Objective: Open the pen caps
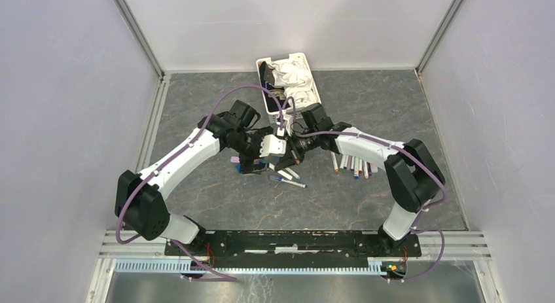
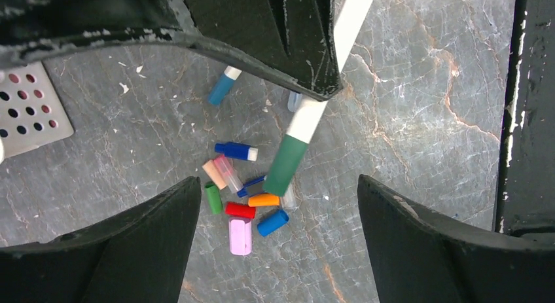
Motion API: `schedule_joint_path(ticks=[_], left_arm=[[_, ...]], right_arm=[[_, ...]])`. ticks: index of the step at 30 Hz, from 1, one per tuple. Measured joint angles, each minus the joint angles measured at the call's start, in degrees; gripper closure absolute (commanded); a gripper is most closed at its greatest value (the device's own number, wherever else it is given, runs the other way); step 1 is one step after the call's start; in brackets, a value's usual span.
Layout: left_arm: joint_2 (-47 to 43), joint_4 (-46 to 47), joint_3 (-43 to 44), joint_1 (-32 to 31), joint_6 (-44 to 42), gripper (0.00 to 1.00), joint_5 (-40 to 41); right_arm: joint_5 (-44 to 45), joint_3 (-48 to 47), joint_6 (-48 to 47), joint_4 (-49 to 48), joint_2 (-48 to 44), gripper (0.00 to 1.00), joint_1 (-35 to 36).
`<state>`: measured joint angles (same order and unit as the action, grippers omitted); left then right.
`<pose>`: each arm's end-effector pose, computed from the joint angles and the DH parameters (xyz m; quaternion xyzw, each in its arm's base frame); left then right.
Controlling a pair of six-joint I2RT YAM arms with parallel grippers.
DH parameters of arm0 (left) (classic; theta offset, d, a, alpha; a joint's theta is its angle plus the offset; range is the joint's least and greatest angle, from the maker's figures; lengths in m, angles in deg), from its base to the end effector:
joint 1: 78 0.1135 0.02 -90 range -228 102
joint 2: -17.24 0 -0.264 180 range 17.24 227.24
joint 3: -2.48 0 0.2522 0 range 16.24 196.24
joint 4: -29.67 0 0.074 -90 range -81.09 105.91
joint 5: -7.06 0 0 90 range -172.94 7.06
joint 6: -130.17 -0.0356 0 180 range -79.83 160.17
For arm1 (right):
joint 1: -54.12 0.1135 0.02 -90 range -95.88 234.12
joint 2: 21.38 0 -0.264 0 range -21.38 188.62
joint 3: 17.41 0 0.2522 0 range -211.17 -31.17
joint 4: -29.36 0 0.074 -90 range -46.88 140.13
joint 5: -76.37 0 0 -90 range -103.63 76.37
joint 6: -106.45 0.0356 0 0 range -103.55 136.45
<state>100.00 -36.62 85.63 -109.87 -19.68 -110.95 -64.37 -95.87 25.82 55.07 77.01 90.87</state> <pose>0.2306 -0.1631 0.2809 0.7162 0.6246 -0.1807 0.2538 0.2744 0.2393 0.2197 -0.3552 0.7746 0.4987 0.1584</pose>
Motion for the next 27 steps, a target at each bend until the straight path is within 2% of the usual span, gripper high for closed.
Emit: schedule_joint_path(ticks=[4,9,13,15,16,17,19,20,22,27], left_arm=[[0.0,-0.07,-0.57,-1.01,-1.31,0.18,0.46],[0.0,-1.55,-0.63,-1.66,-3.43,0.41,0.24],[0.0,-2.84,-0.66,-2.01,-4.98,0.53,-0.22],[0.0,-3.45,-0.72,-2.01,-5.51,0.62,-0.57],[0.0,-3.67,-0.76,-2.01,-5.81,0.68,-0.66],[0.0,-3.87,-0.79,-2.03,-5.95,0.74,-0.7],[0.0,-4.22,-0.79,-2.08,-6.32,0.93,-0.72],[0.0,-4.96,-0.79,-2.08,-6.54,0.97,-0.72],[0.02,-5.84,-0.83,-2.12,-6.73,0.98,-0.7],[0.02,-6.14,-0.83,-2.38,-6.75,0.98,-1.05]], right_arm=[[-4.87,-0.24,0.28,0.48,1.75,1.0,0.0],[-7.98,-1.53,0.87,0.81,2.95,1.0,0.0],[-9.6,-2.23,1.46,0.66,2.99,1.0,0.0],[-10.12,-2.56,1.81,0.61,3.1,1.0,0.0],[-10.29,-2.71,2.01,0.57,3.23,0.98,0.0],[-10.49,-2.82,2.21,0.37,3.43,0.92,0.0],[-10.99,-2.86,2.64,0.11,3.76,0.82,0.02],[-10.97,-2.86,2.69,-0.13,3.91,0.78,0.2],[-11.3,-2.86,3.48,-0.68,4.0,0.73,0.26],[-11.37,-2.86,5.01,-2.93,5.18,0.7,1.25]])
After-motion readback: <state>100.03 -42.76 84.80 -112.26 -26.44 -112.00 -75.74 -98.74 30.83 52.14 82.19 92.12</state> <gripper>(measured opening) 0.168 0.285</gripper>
